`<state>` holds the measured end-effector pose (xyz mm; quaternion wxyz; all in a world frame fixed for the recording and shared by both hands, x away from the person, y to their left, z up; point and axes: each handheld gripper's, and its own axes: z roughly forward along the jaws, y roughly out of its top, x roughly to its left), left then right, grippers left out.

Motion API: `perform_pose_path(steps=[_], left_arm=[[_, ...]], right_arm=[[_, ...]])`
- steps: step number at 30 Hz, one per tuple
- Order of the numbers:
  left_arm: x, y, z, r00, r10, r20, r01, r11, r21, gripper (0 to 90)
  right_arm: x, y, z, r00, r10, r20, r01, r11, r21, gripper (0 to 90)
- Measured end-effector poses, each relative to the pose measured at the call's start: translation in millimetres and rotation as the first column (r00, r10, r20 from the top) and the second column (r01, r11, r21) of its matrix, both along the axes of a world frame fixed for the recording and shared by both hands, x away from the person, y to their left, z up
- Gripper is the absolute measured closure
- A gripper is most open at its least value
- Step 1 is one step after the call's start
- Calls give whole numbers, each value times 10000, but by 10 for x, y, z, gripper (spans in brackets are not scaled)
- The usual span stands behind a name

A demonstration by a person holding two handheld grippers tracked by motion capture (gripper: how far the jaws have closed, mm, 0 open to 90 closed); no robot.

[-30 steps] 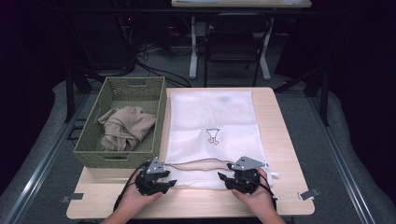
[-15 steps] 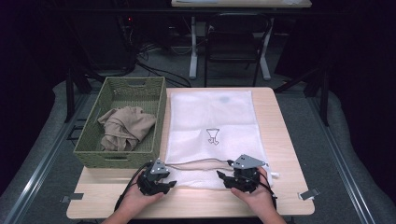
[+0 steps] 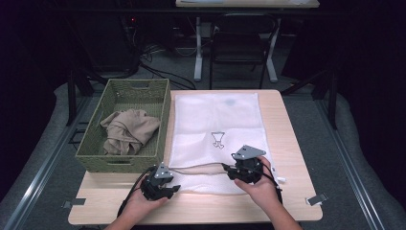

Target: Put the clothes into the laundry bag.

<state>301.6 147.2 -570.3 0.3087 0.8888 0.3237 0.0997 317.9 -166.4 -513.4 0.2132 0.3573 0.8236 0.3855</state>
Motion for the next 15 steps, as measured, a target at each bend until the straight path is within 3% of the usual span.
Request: perform_pose_path(steps=[2,5,13,15], left_arm=[[2,5,-1,10000,44,-31,-44,10000,-57,540],[4,11,1,10000,64,-65,-64,10000,-58,540],[2,13,-1,9999,82,-65,-82,9999,-62,538],[4,13,-1,10000,60,-44,-60,10000,-25,537]], right_arm=[[73,19,-9,10000,0,-99,2,9999,166,447],[141,69,-40,9999,-77,-83,76,10000,-42,441],[128,125,-188,10000,-38,-68,33,9982,-595,464],[125,125,-249,9997,-29,-225,17,9985,-545,495]])
